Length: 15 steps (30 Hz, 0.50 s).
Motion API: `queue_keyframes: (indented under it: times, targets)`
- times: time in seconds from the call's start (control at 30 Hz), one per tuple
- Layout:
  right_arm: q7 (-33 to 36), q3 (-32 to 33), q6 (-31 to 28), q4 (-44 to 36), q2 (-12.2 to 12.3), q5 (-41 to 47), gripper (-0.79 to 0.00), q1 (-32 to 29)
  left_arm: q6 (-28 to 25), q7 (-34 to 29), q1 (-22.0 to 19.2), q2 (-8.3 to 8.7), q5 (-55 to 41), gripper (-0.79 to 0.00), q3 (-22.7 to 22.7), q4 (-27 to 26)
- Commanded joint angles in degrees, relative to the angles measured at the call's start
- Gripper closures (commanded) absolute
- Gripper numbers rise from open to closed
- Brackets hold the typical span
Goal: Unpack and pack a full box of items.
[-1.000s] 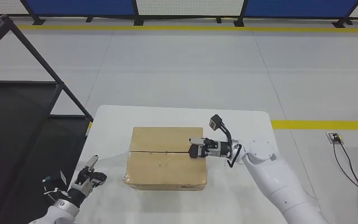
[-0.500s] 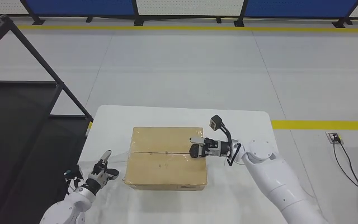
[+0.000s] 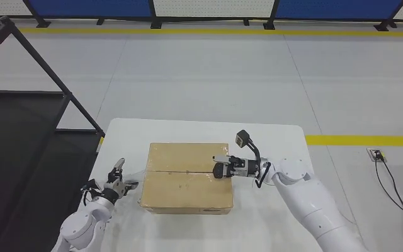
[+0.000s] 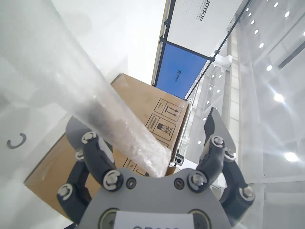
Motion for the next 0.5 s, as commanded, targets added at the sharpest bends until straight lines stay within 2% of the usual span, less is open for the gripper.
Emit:
queue_keyframes:
  times: [0.0,0.2,0.47]
  targets:
    - [-0.05,0.08,0.12,-0.23,0.02,-0.08,-0.785,-0.11,-0.58,0.38,-0.57,-0.05,-0.57,-0.785,-0.23,0.64]
    - [-0.36,0.38,0.72,-1.12,0.11,-0.59,-0.785,-0.41,-2.53,0.59,-2.48,-0.15,-4.15,-0.785,-1.93,2.28]
    - [-1.15,0.56,1.57,-2.85,0.19,-1.4,-0.785,-1.15,-7.37,-0.98,-1.18,0.03,-6.83,-0.785,-5.25,-0.68]
